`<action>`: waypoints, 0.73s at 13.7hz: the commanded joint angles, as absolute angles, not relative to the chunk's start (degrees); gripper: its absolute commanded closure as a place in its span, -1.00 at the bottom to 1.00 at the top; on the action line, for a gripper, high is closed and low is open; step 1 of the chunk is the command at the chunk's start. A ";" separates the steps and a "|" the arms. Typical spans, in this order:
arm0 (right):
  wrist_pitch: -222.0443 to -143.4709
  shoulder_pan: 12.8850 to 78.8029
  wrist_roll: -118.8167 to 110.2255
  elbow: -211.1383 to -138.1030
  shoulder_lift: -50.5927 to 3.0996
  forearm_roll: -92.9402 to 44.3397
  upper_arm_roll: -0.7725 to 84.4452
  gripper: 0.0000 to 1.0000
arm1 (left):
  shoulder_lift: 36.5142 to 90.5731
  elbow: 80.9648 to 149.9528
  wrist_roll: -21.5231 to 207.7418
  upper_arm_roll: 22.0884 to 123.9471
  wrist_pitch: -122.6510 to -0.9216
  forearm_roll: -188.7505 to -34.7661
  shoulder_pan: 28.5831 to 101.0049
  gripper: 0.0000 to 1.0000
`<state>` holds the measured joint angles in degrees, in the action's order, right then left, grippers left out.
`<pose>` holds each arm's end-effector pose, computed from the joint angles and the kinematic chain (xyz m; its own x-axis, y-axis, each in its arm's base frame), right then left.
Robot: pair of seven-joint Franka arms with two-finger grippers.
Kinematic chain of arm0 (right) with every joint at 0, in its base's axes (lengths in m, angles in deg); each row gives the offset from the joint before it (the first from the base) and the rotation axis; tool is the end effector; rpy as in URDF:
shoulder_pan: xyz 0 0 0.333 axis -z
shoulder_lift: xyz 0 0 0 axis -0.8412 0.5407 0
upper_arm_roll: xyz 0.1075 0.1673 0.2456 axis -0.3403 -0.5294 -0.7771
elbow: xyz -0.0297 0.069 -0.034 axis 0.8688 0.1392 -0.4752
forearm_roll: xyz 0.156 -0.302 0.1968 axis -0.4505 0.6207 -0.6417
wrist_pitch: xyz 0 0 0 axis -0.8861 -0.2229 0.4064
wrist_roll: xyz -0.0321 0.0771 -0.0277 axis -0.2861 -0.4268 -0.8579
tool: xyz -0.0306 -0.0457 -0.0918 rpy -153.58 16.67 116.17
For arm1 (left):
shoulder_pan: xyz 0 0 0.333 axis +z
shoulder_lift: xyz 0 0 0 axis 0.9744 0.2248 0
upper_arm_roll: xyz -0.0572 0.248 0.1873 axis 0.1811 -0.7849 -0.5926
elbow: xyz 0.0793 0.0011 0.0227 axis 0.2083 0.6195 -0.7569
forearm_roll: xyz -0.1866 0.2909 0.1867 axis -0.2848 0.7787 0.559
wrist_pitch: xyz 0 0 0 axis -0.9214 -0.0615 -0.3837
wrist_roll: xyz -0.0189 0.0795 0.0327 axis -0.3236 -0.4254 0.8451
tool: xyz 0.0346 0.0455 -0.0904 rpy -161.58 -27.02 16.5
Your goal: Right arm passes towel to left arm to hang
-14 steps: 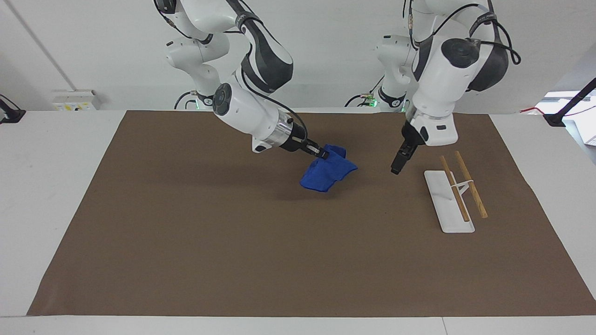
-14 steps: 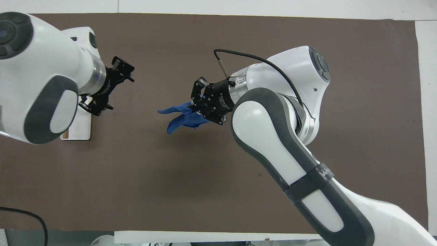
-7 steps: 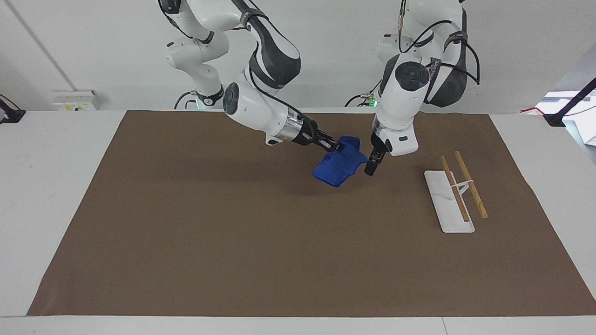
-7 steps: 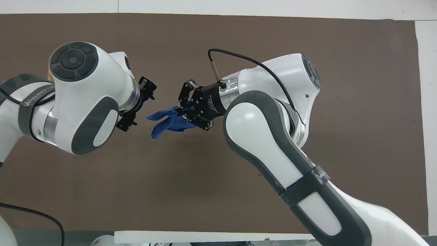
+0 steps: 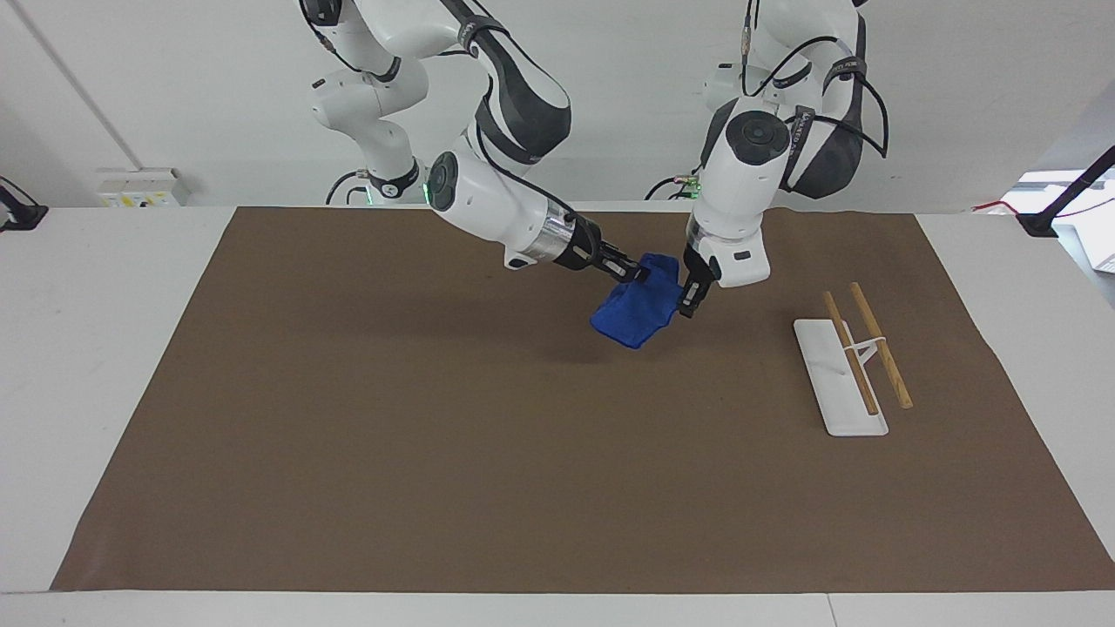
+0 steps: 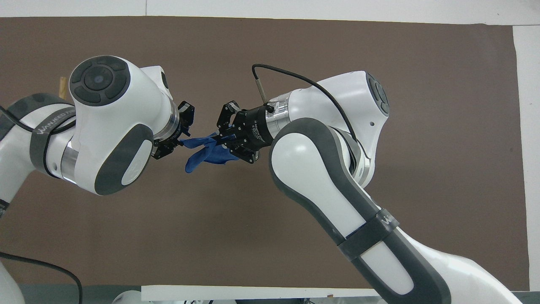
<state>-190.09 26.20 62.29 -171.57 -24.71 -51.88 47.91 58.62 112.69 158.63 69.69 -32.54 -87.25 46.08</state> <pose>0.5364 0.3750 0.4593 0.5014 -0.5096 -0.6992 -0.8604 -0.3790 -0.3407 0.4993 -0.2967 0.4669 0.6347 0.7726 -0.0176 0.7717 -0.6348 -0.0387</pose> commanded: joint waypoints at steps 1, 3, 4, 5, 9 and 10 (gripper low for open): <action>-190.76 26.07 62.59 -172.03 -24.85 -52.86 47.98 0.99 | 57.00 114.63 158.09 69.02 -33.44 -87.06 44.93 0.99; -190.76 26.07 62.59 -172.03 -24.94 -52.86 47.98 0.99 | 57.00 114.63 158.00 69.02 -33.27 -87.06 44.93 1.00; -190.76 26.07 62.59 -172.03 -24.94 -52.86 47.98 0.99 | 57.00 114.63 158.00 69.02 -33.27 -87.06 44.93 1.00; -190.76 26.07 62.50 -172.03 -24.94 -52.77 47.98 0.99 | 57.00 114.63 158.09 69.02 -33.18 -87.06 44.93 1.00; -190.84 26.07 62.15 -172.03 -24.94 -52.25 47.98 0.60 | 57.00 114.45 158.09 69.02 -33.09 -87.06 44.93 1.00; -190.84 26.07 61.72 -172.03 -24.94 -51.98 47.98 -0.33 | 57.00 114.37 158.09 68.94 -33.09 -87.06 44.93 1.00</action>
